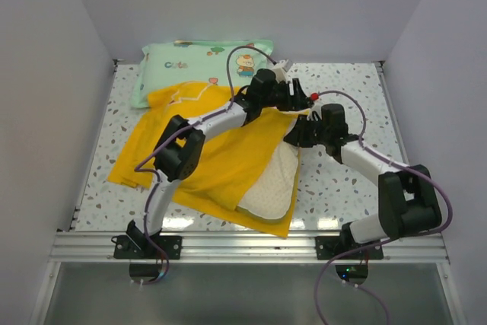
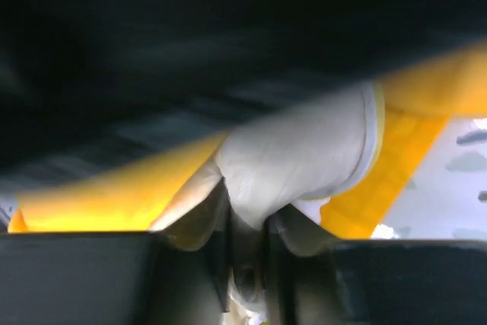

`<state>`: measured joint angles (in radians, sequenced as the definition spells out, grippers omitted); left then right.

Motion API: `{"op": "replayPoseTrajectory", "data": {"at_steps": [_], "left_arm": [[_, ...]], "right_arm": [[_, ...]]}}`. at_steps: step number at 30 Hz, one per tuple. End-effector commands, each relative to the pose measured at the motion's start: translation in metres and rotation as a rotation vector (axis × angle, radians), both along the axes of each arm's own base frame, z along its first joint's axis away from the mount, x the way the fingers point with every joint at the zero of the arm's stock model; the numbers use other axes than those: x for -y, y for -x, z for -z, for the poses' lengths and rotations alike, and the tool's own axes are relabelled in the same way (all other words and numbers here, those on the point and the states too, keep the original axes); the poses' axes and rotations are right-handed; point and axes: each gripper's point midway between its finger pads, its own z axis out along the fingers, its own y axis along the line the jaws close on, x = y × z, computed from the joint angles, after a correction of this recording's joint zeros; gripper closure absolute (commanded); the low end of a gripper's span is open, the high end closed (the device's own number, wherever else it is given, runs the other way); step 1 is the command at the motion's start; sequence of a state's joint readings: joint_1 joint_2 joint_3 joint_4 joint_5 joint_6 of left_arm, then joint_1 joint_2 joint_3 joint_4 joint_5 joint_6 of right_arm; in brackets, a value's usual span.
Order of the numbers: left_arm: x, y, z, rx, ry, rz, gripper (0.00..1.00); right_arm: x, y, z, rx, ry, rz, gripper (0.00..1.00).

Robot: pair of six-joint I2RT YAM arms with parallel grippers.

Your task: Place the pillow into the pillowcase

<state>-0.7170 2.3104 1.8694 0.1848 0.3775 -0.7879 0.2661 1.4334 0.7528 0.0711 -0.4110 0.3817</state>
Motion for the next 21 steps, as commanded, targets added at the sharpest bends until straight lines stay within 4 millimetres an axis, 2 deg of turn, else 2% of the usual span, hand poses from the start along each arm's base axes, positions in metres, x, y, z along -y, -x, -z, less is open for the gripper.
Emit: {"op": "replayPoseTrajectory", "data": {"at_steps": [1,2,4,5,6,7,8,9,11,13,14,15,17,18,19,21], "left_arm": [[-0.066,-0.029,-0.036,0.172,-0.095,-0.030,0.31],[-0.097,-0.044,-0.035,0.180,-0.130,-0.067,0.28],[-0.138,-0.040,-0.044,0.261,-0.219,-0.062,0.26],[-0.163,-0.044,-0.050,0.295,-0.252,-0.084,0.17],[-0.187,-0.034,-0.059,0.348,-0.328,-0.089,0.03],[-0.203,-0.032,-0.063,0.376,-0.367,-0.100,0.02],[-0.228,-0.036,-0.067,0.388,-0.403,-0.138,0.02],[-0.249,-0.025,-0.074,0.418,-0.449,-0.151,0.02],[-0.280,-0.023,-0.071,0.419,-0.526,-0.192,0.02],[-0.297,-0.007,-0.064,0.443,-0.621,-0.166,0.03],[-0.304,0.001,-0.048,0.426,-0.663,-0.153,0.04],[-0.308,0.008,-0.052,0.436,-0.673,-0.158,0.05],[-0.316,0.016,-0.038,0.402,-0.705,-0.160,0.08],[-0.323,0.026,-0.024,0.364,-0.739,-0.158,0.09],[-0.327,0.031,-0.019,0.351,-0.754,-0.154,0.11],[-0.330,0.049,-0.008,0.347,-0.762,-0.118,0.14]], "right_arm": [[0.012,-0.009,-0.002,-0.009,0.016,-0.033,0.72],[0.017,-0.001,0.006,-0.070,0.020,-0.037,0.67],[0.024,-0.002,0.000,-0.093,0.015,-0.065,0.59],[0.028,0.009,0.003,-0.156,0.024,-0.077,0.53],[0.031,0.006,-0.008,-0.151,0.021,-0.085,0.48],[0.034,0.010,-0.009,-0.157,0.047,-0.110,0.45],[0.035,0.029,-0.007,-0.241,0.050,-0.135,0.38],[0.034,0.030,-0.016,-0.243,0.050,-0.158,0.36],[0.029,0.051,-0.017,-0.309,0.026,-0.218,0.28],[0.025,0.062,-0.012,-0.342,0.004,-0.243,0.23],[0.021,0.071,-0.004,-0.377,0.006,-0.267,0.22],[0.018,0.076,0.008,-0.424,0.013,-0.278,0.22],[0.014,0.082,0.025,-0.476,0.013,-0.294,0.24],[0.012,0.088,0.041,-0.534,0.012,-0.296,0.27],[0.009,0.088,0.048,-0.563,0.003,-0.285,0.30],[0.006,0.068,0.057,-0.516,-0.002,-0.265,0.40]]}}
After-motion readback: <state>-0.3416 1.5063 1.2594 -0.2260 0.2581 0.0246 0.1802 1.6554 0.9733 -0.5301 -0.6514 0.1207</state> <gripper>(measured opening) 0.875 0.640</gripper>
